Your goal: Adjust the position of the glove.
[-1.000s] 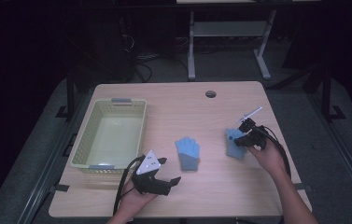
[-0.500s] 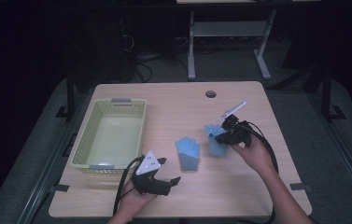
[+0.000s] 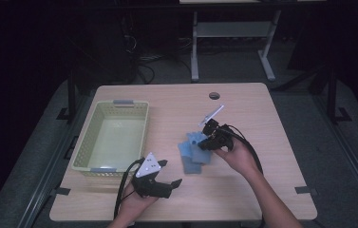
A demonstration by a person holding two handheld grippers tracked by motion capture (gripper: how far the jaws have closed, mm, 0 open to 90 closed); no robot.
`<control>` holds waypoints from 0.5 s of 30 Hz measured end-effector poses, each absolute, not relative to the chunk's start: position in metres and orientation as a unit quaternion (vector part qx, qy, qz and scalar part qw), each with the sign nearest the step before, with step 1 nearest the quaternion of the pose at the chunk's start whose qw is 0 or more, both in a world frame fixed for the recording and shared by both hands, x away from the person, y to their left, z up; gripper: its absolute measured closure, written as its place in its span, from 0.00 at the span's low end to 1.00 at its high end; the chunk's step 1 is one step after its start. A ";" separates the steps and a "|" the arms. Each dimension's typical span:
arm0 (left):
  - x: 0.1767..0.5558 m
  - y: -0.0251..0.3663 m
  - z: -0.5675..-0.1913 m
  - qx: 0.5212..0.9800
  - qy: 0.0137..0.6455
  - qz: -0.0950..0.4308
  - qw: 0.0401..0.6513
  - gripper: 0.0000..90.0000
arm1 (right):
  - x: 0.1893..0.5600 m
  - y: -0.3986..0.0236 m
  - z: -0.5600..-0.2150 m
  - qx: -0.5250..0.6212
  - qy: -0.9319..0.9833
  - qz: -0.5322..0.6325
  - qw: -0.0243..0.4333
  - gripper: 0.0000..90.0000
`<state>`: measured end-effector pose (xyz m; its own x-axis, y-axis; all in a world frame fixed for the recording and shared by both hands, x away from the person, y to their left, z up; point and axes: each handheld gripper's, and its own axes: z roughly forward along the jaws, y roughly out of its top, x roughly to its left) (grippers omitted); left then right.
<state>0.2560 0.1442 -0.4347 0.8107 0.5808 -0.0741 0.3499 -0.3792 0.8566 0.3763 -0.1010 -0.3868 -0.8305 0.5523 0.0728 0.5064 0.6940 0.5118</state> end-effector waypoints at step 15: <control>0.256 0.144 -0.436 0.822 0.285 0.122 0.478 0.18 | 0.377 -0.077 -0.405 0.274 0.928 0.252 0.021 0.92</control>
